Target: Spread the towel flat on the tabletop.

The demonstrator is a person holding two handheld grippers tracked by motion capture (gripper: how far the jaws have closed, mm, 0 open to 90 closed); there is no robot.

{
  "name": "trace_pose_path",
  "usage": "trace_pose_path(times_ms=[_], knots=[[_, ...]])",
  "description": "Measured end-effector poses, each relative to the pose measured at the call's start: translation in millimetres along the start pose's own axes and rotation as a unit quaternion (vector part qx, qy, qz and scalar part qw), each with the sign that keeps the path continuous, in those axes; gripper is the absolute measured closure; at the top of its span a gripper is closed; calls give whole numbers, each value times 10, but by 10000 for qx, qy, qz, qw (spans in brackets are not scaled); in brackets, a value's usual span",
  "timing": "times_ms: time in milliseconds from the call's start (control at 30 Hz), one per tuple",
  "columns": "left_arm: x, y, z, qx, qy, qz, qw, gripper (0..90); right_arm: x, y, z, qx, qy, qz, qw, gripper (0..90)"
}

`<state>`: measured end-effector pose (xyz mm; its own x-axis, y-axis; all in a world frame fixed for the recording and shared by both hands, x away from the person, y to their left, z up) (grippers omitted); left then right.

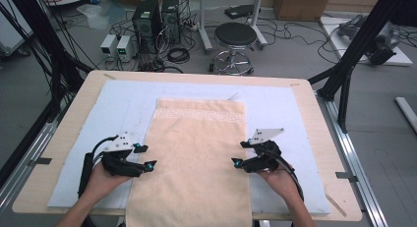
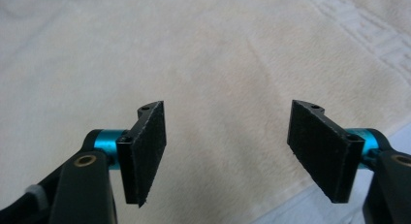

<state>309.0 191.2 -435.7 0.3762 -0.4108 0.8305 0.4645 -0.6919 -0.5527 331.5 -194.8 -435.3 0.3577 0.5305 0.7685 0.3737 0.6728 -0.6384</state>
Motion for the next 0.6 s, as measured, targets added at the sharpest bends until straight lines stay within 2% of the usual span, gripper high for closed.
trace_pose_path(times_ms=[200, 300, 400, 433, 600], knots=[[10, -32, 71, 247, -63, -79, 9996, 265, 148, 28, -110, -104, 82, -258, 9996, 221], [2, -44, 71, 249, -147, -133, 9995, 256, 169, 33, -99, -104, 119, -337, 9993, 217], [-6, -56, 57, 266, -68, -100, 9996, 256, 155, 29, -72, -167, 33, -232, 9996, 203], [-7, -55, 42, 258, -115, -133, 9995, 256, 146, 21, -49, -170, 64, -247, 9995, 203], [-17, -62, 10, 214, -57, -112, 9997, 256, 117, -2, -3, -178, 17, -256, 9995, 203]])
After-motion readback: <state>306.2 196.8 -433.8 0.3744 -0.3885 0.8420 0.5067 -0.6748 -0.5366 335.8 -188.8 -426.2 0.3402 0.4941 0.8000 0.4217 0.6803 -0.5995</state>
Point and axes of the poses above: each handheld gripper's, and its own axes: y roughly forward along the jaws, x roughly out of its top, z roughly to its left, the point moved 4 cm from there along y, roughly forward along the jaws
